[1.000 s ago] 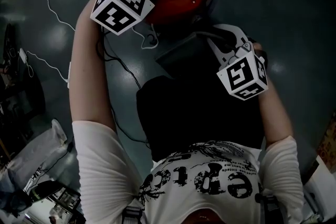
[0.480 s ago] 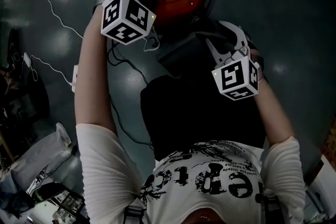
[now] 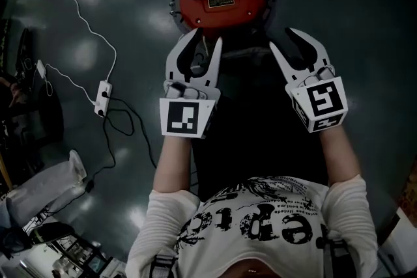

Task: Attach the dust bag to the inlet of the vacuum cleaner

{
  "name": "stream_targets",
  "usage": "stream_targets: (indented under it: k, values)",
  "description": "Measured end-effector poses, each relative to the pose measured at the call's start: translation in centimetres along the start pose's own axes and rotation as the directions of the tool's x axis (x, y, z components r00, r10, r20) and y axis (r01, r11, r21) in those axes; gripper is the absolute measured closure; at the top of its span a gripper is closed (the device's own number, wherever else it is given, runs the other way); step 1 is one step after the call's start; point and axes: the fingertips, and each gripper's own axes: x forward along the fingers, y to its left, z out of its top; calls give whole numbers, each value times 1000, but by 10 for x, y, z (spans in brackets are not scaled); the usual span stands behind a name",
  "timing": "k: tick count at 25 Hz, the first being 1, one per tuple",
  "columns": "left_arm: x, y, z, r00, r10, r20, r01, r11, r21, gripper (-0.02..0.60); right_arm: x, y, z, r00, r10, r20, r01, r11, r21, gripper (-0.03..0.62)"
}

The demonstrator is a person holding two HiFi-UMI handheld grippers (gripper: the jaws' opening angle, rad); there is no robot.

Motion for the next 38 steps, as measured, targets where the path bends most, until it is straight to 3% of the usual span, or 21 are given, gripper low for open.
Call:
stream_targets:
  k: [3, 5, 9, 14, 19, 23, 26, 31, 38]
  values:
    - [-20, 0, -5, 997, 80, -23, -82, 992, -96, 572, -9, -16, 10, 986, -142, 83, 137, 989, 54, 591]
    - [-27, 2, -1, 993, 117, -17, -118, 986, -116, 578, -13, -20, 19, 978, -168, 120, 160, 984, 78, 591]
    - [-48, 5, 15, 982, 170, -83, -177, 979, -96, 578, -32, -7, 45, 984, -129, 126, 118, 989, 84, 592]
    - [-40, 9, 122, 978, 201, -59, -206, 972, -110, 578, -71, -5, 138, 985, -119, 126, 112, 992, 59, 592]
    - [-57, -22, 284, 981, 186, -56, -193, 966, -173, 578, -158, -11, 267, 985, -133, 106, 122, 987, 101, 592]
    - [-91, -47, 411, 987, 157, -44, -161, 979, -127, 578, -237, -16, 362, 981, -160, 114, 144, 980, 135, 592]
    - [-119, -63, 480, 983, 181, -17, -182, 977, -107, 578, -295, -13, 421, 979, -153, 138, 139, 985, 104, 592]
    - [-166, -93, 558, 975, 215, 60, -212, 975, -66, 578, -367, 3, 478, 971, -129, 201, 124, 992, 39, 592]
    - [-230, -117, 572, 979, 191, 74, -188, 981, -42, 578, -426, 37, 478, 966, -155, 207, 147, 988, 52, 592]
